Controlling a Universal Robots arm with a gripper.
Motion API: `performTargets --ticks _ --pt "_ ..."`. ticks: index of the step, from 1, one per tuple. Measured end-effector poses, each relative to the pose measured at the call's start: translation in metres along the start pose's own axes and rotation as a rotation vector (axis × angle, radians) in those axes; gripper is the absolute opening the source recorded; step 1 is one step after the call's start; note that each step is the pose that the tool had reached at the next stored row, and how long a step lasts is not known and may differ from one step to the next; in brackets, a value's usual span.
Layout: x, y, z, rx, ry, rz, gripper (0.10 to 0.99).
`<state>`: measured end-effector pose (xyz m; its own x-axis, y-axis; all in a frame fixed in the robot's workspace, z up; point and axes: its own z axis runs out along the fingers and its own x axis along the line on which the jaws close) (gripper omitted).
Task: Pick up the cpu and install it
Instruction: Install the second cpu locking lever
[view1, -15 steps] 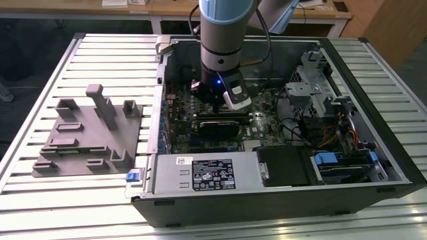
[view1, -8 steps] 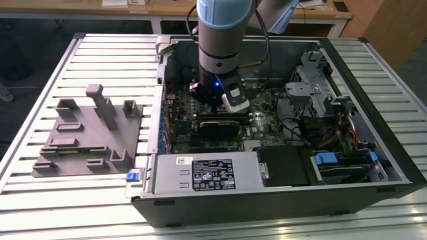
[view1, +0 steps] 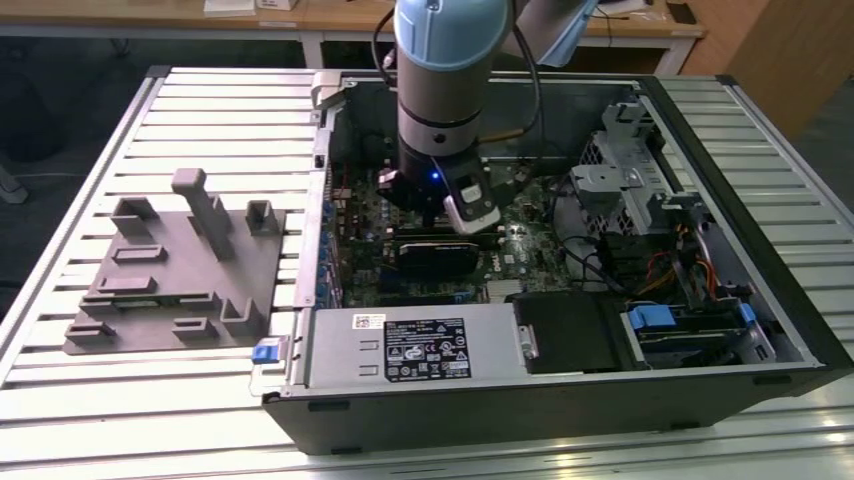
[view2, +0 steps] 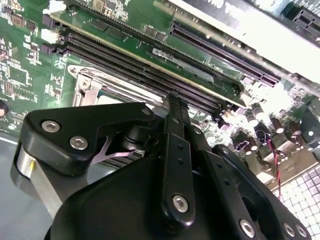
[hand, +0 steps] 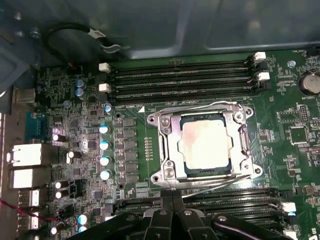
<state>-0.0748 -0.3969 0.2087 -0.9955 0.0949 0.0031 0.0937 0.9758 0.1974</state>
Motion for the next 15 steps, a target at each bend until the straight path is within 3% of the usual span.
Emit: performTargets --ticks 7,11,15 --pt "0.0006 -0.0061 0.0016 -0.061 0.0065 -0.003 0.106" --pt "0.0023 -0.0118 0.0043 -0.079 0.0088 -0.005 0.106" --pt "0.0047 -0.0137 0.0077 -0.103 0.0117 -0.008 0.106"
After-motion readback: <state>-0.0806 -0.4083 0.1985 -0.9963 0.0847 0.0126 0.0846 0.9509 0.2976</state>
